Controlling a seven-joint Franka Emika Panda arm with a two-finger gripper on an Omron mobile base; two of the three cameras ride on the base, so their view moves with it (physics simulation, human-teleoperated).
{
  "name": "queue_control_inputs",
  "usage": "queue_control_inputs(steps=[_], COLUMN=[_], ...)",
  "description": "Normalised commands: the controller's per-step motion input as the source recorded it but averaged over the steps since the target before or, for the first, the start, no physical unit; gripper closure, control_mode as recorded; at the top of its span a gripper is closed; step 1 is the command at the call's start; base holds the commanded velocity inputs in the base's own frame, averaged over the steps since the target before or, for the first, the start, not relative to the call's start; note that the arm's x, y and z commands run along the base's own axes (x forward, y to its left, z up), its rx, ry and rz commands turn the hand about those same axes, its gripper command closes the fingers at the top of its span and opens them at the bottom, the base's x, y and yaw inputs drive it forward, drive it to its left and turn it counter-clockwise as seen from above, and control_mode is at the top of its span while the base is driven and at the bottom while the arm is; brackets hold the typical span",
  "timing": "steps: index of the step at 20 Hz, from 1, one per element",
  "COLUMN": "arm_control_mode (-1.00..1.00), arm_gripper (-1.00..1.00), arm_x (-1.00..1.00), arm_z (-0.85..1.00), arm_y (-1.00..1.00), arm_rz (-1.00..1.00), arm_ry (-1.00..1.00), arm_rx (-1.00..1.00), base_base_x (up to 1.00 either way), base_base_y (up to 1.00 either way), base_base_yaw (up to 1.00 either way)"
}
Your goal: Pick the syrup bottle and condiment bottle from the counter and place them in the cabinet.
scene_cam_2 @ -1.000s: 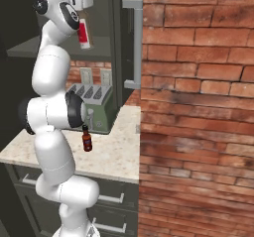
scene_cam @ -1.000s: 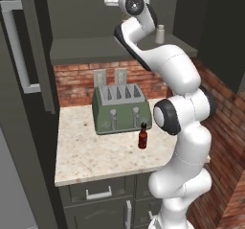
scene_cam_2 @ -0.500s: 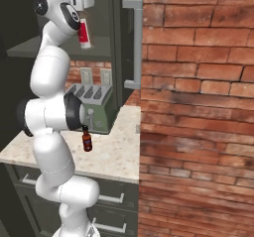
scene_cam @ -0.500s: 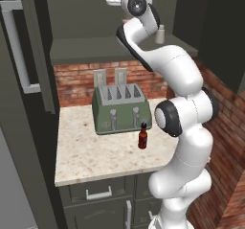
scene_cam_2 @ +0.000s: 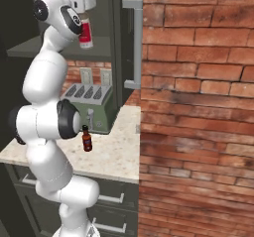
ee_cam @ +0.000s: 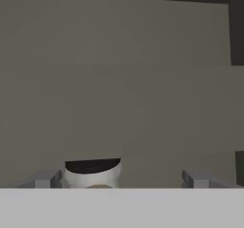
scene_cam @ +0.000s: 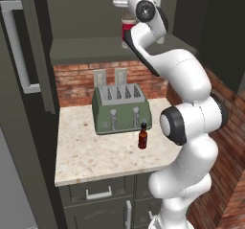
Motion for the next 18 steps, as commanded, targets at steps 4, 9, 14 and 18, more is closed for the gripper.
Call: queue_control_inputs(steps=[4,9,14,18], arm_control_mode=[-1.00,-1.00,-1.00,-1.00], arm_gripper=[-1.00,-1.00,-1.00,-1.00], arm_x=[-0.28,0.00,0.00,-0.26], arm_z=[0.00,0.00,0.00,0.03], arm_y=[-0.04,-0.08,0.00,0.01], arm_rz=[0.00,0.00,0.00,0.00], arm_ry=[-0.05,0.00,-0.01,-0.01], arm_rx=[0.00,0.00,0.00,0.00], base_base_x=[0.00,0.00,0.00,0.00], base_base_y=[0.00,0.00,0.00,0.00], base_base_yaw=[0.00,0.00,0.00,0.00])
